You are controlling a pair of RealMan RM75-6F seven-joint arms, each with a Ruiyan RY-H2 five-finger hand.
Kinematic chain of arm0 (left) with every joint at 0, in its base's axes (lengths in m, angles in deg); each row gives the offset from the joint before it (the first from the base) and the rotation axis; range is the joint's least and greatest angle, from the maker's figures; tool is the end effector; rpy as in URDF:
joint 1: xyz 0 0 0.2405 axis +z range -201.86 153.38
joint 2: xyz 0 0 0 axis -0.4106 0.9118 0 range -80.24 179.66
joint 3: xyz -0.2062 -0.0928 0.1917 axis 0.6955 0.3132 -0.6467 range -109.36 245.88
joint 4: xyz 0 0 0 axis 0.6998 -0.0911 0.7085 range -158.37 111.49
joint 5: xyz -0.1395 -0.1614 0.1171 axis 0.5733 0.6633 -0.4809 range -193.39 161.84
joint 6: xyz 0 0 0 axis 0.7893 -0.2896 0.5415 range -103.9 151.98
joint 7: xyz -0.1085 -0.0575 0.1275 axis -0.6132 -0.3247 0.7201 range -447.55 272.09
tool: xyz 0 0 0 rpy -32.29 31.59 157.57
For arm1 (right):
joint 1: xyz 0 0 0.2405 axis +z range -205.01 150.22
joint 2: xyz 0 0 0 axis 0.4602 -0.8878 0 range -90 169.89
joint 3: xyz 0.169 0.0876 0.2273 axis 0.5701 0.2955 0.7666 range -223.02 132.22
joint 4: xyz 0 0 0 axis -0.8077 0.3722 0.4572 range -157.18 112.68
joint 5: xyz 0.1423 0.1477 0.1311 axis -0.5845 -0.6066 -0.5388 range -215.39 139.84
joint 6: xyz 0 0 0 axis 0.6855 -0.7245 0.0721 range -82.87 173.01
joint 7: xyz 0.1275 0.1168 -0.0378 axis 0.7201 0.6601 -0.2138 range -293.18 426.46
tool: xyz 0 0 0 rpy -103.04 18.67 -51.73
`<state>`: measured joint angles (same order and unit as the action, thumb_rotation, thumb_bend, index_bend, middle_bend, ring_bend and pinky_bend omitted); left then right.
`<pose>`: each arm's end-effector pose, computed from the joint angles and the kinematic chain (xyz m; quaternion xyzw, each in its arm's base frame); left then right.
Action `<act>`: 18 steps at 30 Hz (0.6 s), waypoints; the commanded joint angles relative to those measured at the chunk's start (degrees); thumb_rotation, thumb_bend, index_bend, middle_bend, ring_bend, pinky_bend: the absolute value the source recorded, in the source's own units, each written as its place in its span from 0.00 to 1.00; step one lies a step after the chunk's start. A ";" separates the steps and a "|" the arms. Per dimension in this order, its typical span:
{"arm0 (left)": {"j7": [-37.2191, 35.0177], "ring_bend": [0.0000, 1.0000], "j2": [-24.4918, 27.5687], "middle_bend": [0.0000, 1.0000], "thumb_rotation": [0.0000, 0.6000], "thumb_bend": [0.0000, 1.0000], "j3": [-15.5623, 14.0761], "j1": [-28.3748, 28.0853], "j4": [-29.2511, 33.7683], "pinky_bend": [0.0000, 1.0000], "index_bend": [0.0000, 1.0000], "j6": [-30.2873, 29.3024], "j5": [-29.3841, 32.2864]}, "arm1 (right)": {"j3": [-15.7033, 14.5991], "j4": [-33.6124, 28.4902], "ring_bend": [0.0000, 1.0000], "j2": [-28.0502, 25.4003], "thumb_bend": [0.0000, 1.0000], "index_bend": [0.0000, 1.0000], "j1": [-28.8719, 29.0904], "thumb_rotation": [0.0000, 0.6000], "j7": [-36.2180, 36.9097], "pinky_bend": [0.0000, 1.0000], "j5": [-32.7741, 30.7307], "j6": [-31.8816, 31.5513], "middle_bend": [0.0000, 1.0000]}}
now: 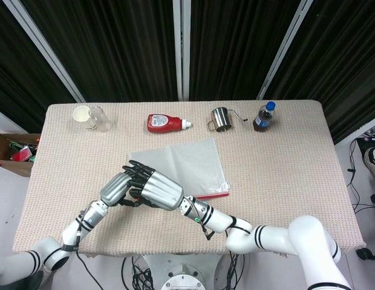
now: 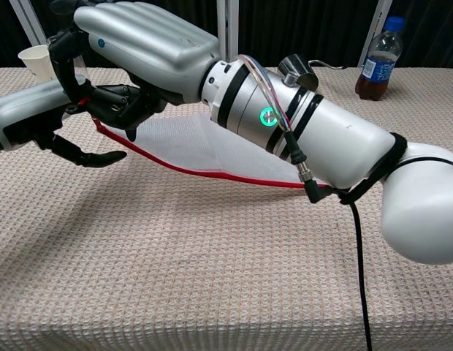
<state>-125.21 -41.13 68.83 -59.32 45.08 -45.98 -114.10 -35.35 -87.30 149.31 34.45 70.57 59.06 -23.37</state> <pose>-0.2156 0.3561 -0.0550 -0.6754 -0.4724 -0.5338 0.1893 0.0441 -0.3652 -0.1357 0.7629 -0.1654 0.6042 0.1596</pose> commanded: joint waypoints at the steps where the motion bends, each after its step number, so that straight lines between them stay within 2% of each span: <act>1: -0.65 0.11 -0.50 0.18 1.00 0.34 -0.31 -0.36 -0.57 0.15 0.54 0.10 0.19 | 0.07 -0.01 0.04 0.05 0.48 0.91 0.00 1.00 0.11 0.00 -0.06 0.02 0.34; 9: -6.55 0.12 -2.04 0.25 1.00 0.43 -1.46 -0.81 -2.34 0.16 0.64 0.03 0.83 | -0.78 -0.23 0.04 0.05 0.48 0.91 -0.95 1.00 0.08 0.00 0.44 -1.02 0.34; 18: -18.14 0.13 -2.68 0.26 1.00 0.45 -2.60 0.17 -4.38 0.16 0.65 -3.24 1.08 | -4.08 0.46 0.04 -0.65 0.48 0.92 -4.09 1.00 -1.79 0.00 2.73 -4.28 0.33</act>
<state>-140.71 -43.61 66.64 -59.50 41.39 -48.05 -113.10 -39.14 -87.07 148.73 30.68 69.06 61.53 -27.33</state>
